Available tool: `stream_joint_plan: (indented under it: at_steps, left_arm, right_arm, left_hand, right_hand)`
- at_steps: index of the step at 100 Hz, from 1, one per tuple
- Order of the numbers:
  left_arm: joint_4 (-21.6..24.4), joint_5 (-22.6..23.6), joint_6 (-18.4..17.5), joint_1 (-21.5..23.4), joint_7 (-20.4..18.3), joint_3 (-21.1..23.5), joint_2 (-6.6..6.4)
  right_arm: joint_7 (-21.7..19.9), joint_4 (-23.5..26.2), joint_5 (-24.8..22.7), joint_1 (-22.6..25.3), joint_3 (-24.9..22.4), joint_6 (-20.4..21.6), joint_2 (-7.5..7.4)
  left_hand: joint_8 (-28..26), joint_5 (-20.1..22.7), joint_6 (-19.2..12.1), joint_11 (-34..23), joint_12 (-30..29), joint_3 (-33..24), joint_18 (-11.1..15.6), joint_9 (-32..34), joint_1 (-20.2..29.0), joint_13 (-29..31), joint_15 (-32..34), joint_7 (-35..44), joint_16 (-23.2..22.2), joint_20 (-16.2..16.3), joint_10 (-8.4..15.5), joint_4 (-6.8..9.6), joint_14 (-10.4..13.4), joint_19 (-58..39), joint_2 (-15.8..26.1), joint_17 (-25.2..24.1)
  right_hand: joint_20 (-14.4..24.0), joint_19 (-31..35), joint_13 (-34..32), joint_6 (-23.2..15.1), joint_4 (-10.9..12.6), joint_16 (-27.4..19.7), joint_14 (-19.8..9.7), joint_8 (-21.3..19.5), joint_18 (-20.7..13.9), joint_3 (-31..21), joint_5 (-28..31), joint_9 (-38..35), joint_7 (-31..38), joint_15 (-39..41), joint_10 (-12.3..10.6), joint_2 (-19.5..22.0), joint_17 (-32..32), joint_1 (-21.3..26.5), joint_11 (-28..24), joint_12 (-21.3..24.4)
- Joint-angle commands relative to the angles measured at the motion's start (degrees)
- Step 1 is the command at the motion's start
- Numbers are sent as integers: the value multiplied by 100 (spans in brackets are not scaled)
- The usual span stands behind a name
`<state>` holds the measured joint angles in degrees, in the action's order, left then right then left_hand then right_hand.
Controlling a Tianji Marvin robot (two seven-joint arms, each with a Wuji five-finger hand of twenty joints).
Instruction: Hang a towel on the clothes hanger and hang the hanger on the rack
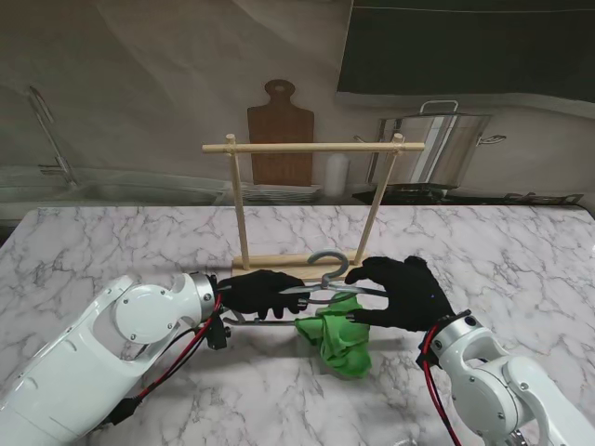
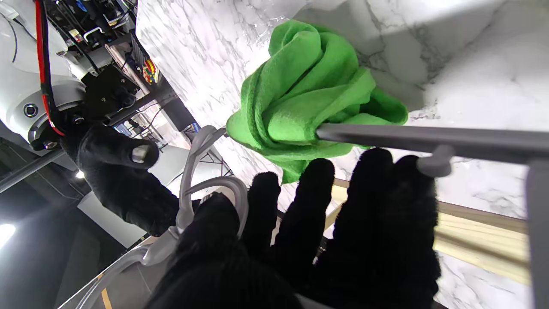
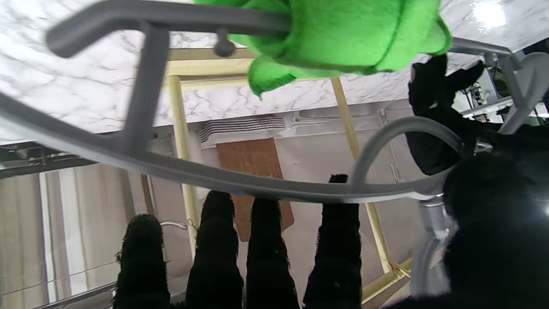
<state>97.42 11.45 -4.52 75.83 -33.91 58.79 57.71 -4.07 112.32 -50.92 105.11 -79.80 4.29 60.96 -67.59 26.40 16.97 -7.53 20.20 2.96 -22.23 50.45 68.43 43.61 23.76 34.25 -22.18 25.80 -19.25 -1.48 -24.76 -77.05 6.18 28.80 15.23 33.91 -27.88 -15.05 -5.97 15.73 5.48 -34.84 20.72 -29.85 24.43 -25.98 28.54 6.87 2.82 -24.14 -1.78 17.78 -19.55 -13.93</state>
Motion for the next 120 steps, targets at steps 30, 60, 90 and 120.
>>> stream_joint_plan:
  at_steps: [30, 60, 90, 120]
  left_arm:
    - [-203, -142, 62, -172, 20, -195, 65]
    - [-217, -145, 109, -204, 15, -242, 67]
    - [-223, -103, 81, -191, 92, -235, 82]
    - [-241, -46, 73, -206, 202, -274, 107]
  right_arm:
    - [67, -372, 149, -481, 630, -115, 43]
    - [438, -572, 164, -627, 909, -213, 94]
    - [734, -642, 122, -574, 950, -228, 131]
    - [764, -605, 62, -511, 876, -76, 124]
  left_hand:
    - [-56, 149, -362, -84, 58, -133, 170, 200, 393, 138, 75, 42, -101, -21, 55, 55, -59, 1559, 271, 78]
    - [-39, 140, -379, -98, 55, -128, 190, 177, 382, 123, 80, 36, -109, -21, 48, 52, -50, 1551, 270, 66]
    - [-27, 138, -382, -119, 57, -131, 199, 181, 379, 128, 97, 42, -121, -12, 52, 52, -50, 1526, 271, 71]
    - [65, 110, -497, -144, 78, -95, 270, 96, 270, 33, 89, 6, -138, -3, 136, 24, 14, 1538, 283, -67]
  right_hand:
    - [-164, -212, -414, -278, 3, -85, -172, -999, -20, 846, 817, -640, 1070, 74, -212, 461, 15, 1231, -376, -208]
    - [-319, -225, -766, -316, -595, 36, -213, -625, -5, -210, 1385, -1048, 2519, 295, -128, 661, -146, 1690, -763, -636]
    - [-373, 102, -2182, 319, -731, 1030, -507, -610, 75, -1397, 1869, -3132, 3043, 1855, -222, 352, -420, 2155, -1949, -1718]
    - [-176, 730, -3187, 478, -783, 1634, -456, -742, 100, -1907, 2137, -4046, 3049, 3210, 168, -148, -980, 2123, -2890, -2355]
